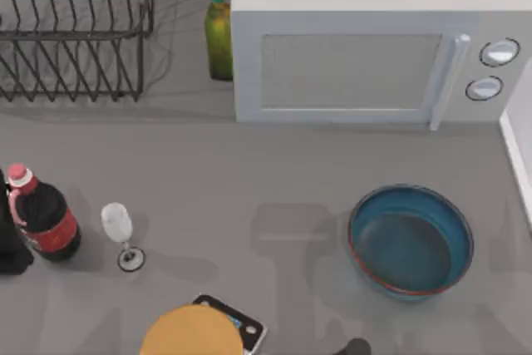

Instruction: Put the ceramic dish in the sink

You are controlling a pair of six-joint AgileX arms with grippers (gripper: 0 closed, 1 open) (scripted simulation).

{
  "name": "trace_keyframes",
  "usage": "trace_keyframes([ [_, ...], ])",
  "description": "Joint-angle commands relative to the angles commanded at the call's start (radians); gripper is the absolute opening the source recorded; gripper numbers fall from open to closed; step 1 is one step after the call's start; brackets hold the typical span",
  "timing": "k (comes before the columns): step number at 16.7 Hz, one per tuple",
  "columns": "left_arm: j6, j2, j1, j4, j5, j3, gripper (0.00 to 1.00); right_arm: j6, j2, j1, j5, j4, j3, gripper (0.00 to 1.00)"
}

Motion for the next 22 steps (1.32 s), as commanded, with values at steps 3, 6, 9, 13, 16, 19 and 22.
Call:
trace_keyframes([
  [3, 0.000, 0.000, 0.000, 0.000, 0.000, 0.000, 1.00, 0.002, 0.010, 0.003, 0.000, -0.007, 0.007, 1.00],
  [6, 0.000, 0.000, 0.000, 0.000, 0.000, 0.000, 1.00, 0.024, 0.099, 0.024, -0.001, -0.072, 0.078, 1.00],
  [9, 0.000, 0.000, 0.000, 0.000, 0.000, 0.000, 1.00, 0.064, 0.267, 0.060, 0.000, -0.190, 0.208, 1.00],
  [13, 0.000, 0.000, 0.000, 0.000, 0.000, 0.000, 1.00, 0.131, 0.561, 0.124, 0.002, -0.398, 0.437, 1.00],
  [16, 0.000, 0.000, 0.000, 0.000, 0.000, 0.000, 1.00, 0.187, 0.805, 0.179, 0.002, -0.571, 0.626, 1.00],
  [19, 0.000, 0.000, 0.000, 0.000, 0.000, 0.000, 1.00, 0.243, 1.046, 0.233, 0.002, -0.742, 0.812, 1.00],
  [22, 0.000, 0.000, 0.000, 0.000, 0.000, 0.000, 1.00, 0.294, 1.268, 0.283, 0.001, -0.900, 0.983, 1.00],
])
